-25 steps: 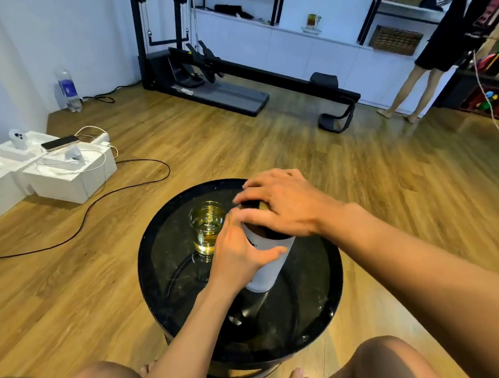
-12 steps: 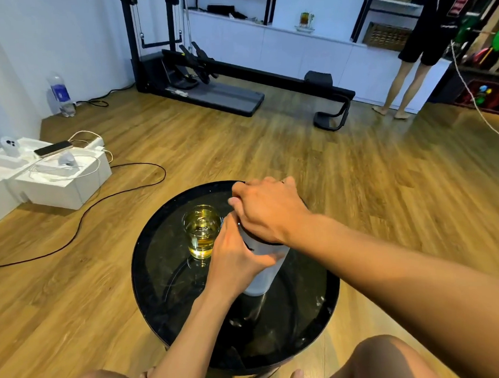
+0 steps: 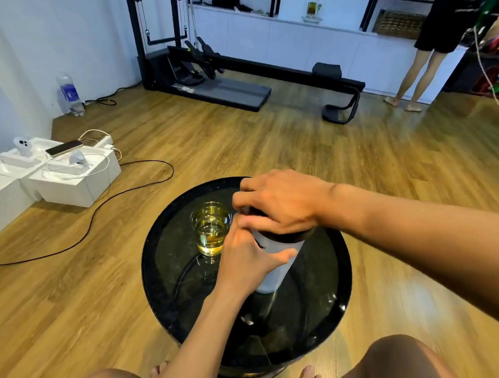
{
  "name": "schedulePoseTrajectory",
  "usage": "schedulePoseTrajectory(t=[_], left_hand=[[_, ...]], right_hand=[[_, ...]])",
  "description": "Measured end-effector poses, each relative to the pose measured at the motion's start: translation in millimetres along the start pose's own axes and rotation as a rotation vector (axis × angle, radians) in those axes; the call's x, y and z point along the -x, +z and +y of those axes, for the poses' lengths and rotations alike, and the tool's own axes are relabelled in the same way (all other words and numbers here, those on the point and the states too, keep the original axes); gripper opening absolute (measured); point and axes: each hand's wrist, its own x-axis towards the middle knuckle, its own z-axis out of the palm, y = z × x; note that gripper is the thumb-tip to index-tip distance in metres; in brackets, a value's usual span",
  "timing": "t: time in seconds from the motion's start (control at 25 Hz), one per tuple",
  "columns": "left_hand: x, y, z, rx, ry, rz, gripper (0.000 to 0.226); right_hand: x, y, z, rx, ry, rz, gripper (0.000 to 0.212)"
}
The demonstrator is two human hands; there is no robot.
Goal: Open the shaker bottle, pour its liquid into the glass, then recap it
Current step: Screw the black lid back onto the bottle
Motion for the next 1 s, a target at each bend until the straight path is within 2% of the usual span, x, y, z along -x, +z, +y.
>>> schedulePoseTrajectory(t=[0.04,0.12,0.2,0.32,0.4,0.52,0.56,0.64,0.72,0.84,0.88,1.0], left_hand=[[-1,1,-2,0.015,-0.006,-0.005,0.077],[-4,0,-6,0.027,-0.002,-0.021,0.083],[-3,-1,-5,0.033,0.007,-0.025,0.088],[-1,-2,0,0.032,0.018,-0.015,0.089],[-3,0,-3,0.038,0.025,-0.01,0.087],[-4,1,-7,0.033,0.006,-0.031,0.084],[-3,1,-6,0.031,0.003,-0.031,0.085],[-2,0,-4,0.036,0.007,-0.027,0.083],[-4,0,-4,0.039,0.019,-0.025,0.082],[-5,0,-5,0.033,0.016,-0.033,0.092],[-4,0,-4,0.036,0.02,-0.028,0.092],[-1,0,-2,0.04,0.054,-0.02,0.086]], right_hand=[[2,3,3,0.041,-0.032,-0.01,0.037],[-6,11,1,-0.013,0.105,0.049,0.029],[-13,12,-2,-0.065,0.241,0.032,0.031],[-2,1,11,-0.143,0.124,-0.038,0.044],[3,5,13,-0.086,0.111,-0.006,0.038],[-7,13,8,-0.147,0.351,0.041,0.03],[-6,12,7,-0.162,0.355,0.026,0.034],[1,6,11,-0.204,0.247,-0.024,0.044],[7,7,9,-0.133,0.181,-0.032,0.04],[-5,11,1,-0.154,0.435,-0.022,0.039],[-5,11,-1,-0.171,0.455,-0.043,0.044],[9,4,4,-0.098,0.257,-0.045,0.052]])
